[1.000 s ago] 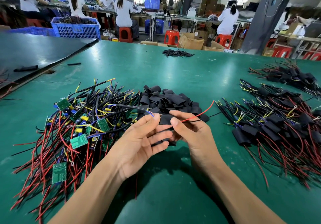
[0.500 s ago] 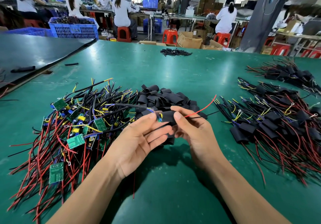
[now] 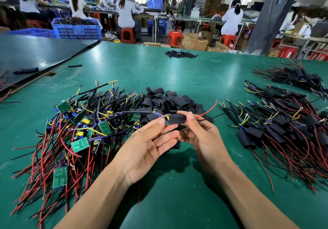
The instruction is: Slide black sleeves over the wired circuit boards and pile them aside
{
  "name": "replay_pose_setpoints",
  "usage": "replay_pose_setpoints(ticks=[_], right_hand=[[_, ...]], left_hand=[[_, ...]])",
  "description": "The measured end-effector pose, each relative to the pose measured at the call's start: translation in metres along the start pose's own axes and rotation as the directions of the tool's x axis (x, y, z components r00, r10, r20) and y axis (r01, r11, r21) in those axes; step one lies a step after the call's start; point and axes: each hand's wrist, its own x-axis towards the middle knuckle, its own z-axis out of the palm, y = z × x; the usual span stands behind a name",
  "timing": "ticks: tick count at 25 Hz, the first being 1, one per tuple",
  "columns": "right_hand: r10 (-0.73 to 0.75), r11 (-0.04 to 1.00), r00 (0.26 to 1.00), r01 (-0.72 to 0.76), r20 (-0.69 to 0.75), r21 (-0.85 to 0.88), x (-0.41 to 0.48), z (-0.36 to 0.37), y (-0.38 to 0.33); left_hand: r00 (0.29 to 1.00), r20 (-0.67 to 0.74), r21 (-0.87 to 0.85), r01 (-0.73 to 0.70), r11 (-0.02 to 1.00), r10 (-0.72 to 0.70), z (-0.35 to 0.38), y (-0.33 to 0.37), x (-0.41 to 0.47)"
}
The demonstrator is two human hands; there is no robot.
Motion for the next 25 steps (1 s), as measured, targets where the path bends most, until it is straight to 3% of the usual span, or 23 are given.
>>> replay_pose_setpoints(ticks=[5, 15, 21, 25], right_hand=[[0.003, 1.0, 1.0, -0.003, -0.015, 0.008, -0.002, 0.002, 0.002], [-0.01, 0.999, 0.999, 0.009, -0.03, -0.031, -0.004, 0.007, 0.004], [-0.116, 0.98, 0.988, 0.098, -0.098, -0.172, -0.001, -0.004, 0.002], [0.04, 0.995, 0.992, -0.05, -0.121, -0.088, 0.003, -0.004, -0.002]], left_hand=[[0.998, 0.059, 0.014, 0.008, 1.0, -0.009, 0.0, -0.001, -0.002], [1.0, 0.0, 0.004, -0.02, 1.0, 0.02, -0.002, -0.004, 0.0], [0.994, -0.037, 0.193, -0.094, 0.977, 0.103, -0.002, -0.005, 0.002], [0.973, -0.054, 0.284, -0.201, 0.938, 0.225, -0.003, -0.011, 0.0]])
